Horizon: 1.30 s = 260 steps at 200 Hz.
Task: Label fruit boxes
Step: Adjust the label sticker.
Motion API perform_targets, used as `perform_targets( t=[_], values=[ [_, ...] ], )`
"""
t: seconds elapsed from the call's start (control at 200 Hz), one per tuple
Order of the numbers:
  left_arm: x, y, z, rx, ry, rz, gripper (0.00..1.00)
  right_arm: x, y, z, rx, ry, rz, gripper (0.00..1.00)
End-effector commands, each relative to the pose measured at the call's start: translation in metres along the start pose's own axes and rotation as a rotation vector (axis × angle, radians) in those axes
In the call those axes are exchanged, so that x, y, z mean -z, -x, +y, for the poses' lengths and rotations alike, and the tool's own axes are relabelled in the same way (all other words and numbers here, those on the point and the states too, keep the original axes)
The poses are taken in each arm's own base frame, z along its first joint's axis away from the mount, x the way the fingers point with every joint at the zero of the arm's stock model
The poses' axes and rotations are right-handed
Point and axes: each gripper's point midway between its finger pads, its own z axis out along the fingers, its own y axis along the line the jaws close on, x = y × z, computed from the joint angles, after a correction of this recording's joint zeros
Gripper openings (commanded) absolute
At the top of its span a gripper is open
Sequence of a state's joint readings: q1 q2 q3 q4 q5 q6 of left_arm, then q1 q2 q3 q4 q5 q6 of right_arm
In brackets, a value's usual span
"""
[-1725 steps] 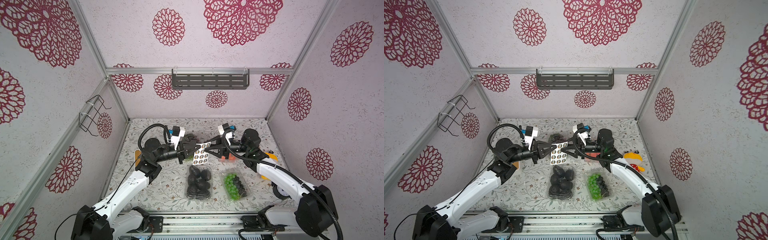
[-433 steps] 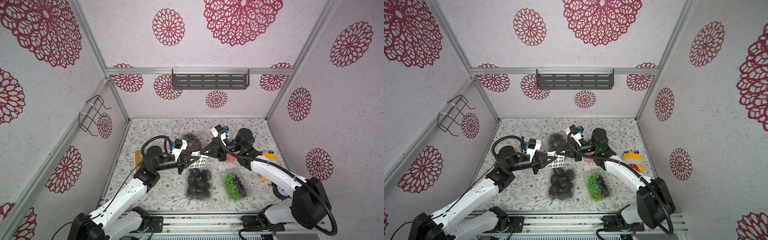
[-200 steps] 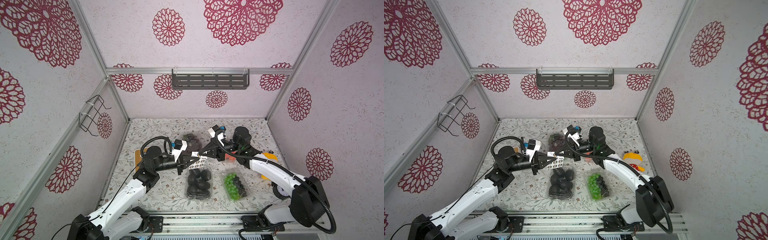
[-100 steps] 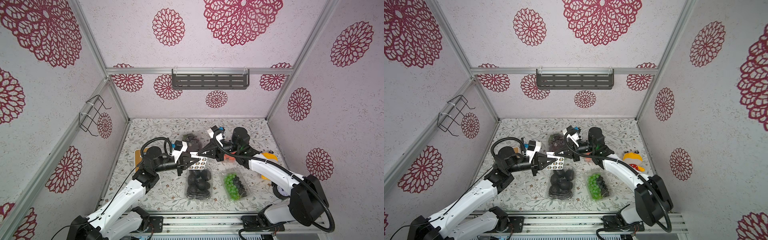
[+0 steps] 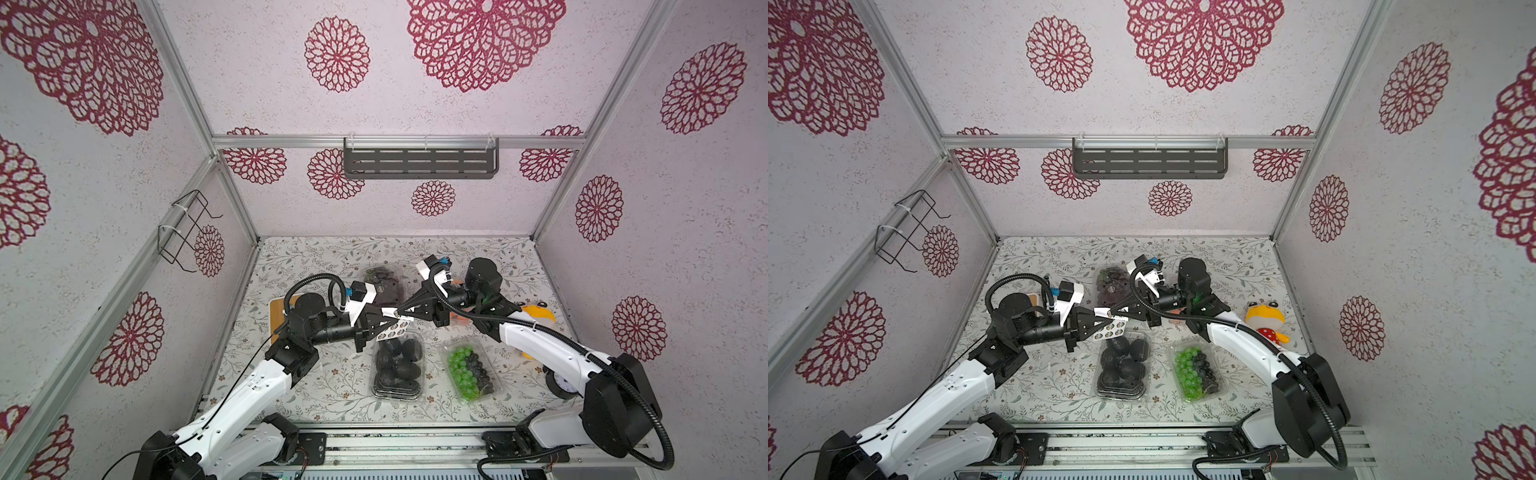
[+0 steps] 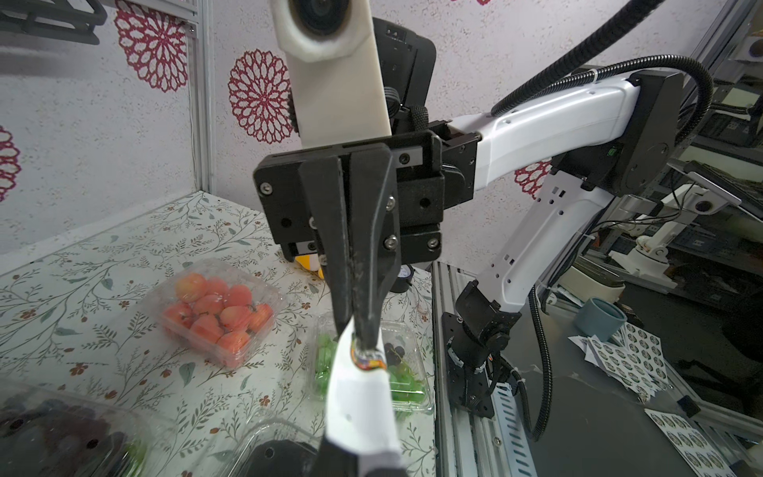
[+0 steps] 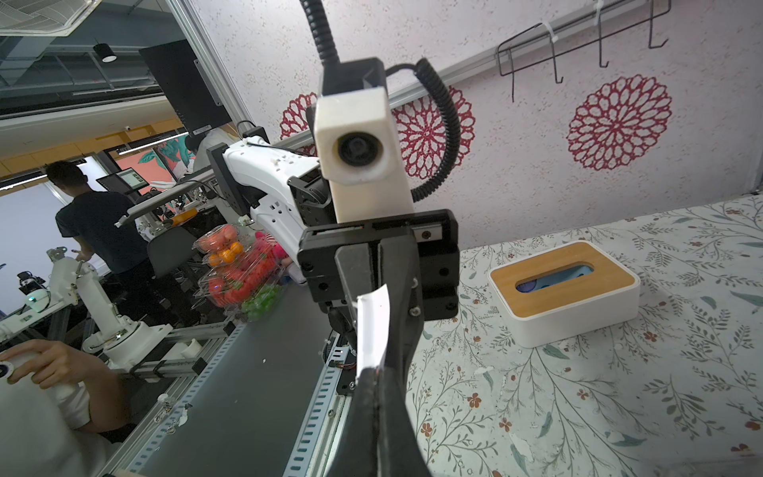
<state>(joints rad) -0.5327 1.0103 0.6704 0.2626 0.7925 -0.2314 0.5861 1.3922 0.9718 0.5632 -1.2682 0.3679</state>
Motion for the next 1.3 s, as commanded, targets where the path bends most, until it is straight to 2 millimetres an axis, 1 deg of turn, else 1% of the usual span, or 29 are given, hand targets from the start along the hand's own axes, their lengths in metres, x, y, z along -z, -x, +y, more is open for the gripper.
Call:
perform_targets(
  t=[0.0, 0.11, 0.2, 0.42, 0.555, 0.59, 0.645, 0.771, 0.831, 0.866, 0.961, 1.091, 1.171, 1.221, 1.296],
  values=[
    [0.001, 0.013, 0.001, -0.041, 0.020, -0.030, 0.00, -0.001, 0.005, 0.022, 0.062, 0.065, 0.008, 0.00],
    [0.002, 0.015, -0.004, -0.043, 0.000, -0.037, 0.00, -0.001, 0.004, 0.021, 0.057, 0.064, 0.009, 0.00],
    [0.003, 0.015, -0.002, -0.046, 0.012, -0.036, 0.00, -0.001, 0.006, 0.022, 0.063, 0.064, 0.009, 0.00],
    [0.003, 0.015, -0.001, -0.048, 0.016, -0.039, 0.00, 0.000, 0.002, 0.022, 0.061, 0.058, 0.020, 0.00],
    [0.002, 0.013, -0.006, -0.055, -0.020, -0.029, 0.00, 0.001, 0.007, 0.013, 0.070, 0.000, 0.004, 0.00],
    [0.002, 0.011, -0.006, -0.059, -0.016, -0.025, 0.07, 0.001, 0.009, 0.010, 0.074, -0.017, -0.003, 0.00],
    [0.003, 0.008, -0.004, -0.067, -0.008, -0.023, 0.15, 0.002, 0.012, 0.006, 0.078, -0.051, -0.010, 0.00],
    [0.005, 0.004, -0.002, -0.072, 0.012, -0.020, 0.35, 0.003, 0.016, 0.006, 0.094, -0.063, -0.015, 0.00],
    [0.008, 0.003, -0.003, -0.077, 0.020, -0.020, 0.41, 0.003, 0.018, 0.007, 0.098, -0.071, -0.019, 0.00],
    [0.009, 0.003, -0.003, -0.082, 0.023, -0.022, 0.42, 0.004, 0.019, 0.006, 0.099, -0.078, -0.020, 0.00],
    [0.013, 0.004, -0.007, -0.097, 0.024, -0.034, 0.41, 0.005, 0.019, 0.006, 0.102, -0.086, -0.023, 0.00],
    [0.016, 0.011, -0.006, -0.106, 0.042, -0.064, 0.41, 0.004, 0.017, 0.008, 0.098, -0.066, -0.016, 0.00],
    [0.014, 0.014, -0.005, -0.096, 0.044, -0.069, 0.33, 0.003, 0.014, 0.009, 0.091, -0.049, -0.009, 0.00],
    [0.012, 0.015, -0.004, -0.088, 0.035, -0.065, 0.23, 0.003, 0.013, 0.010, 0.091, -0.043, -0.007, 0.00],
    [0.010, 0.017, -0.003, -0.074, 0.020, -0.069, 0.15, 0.004, 0.013, 0.011, 0.090, -0.043, -0.005, 0.00]
  ],
)
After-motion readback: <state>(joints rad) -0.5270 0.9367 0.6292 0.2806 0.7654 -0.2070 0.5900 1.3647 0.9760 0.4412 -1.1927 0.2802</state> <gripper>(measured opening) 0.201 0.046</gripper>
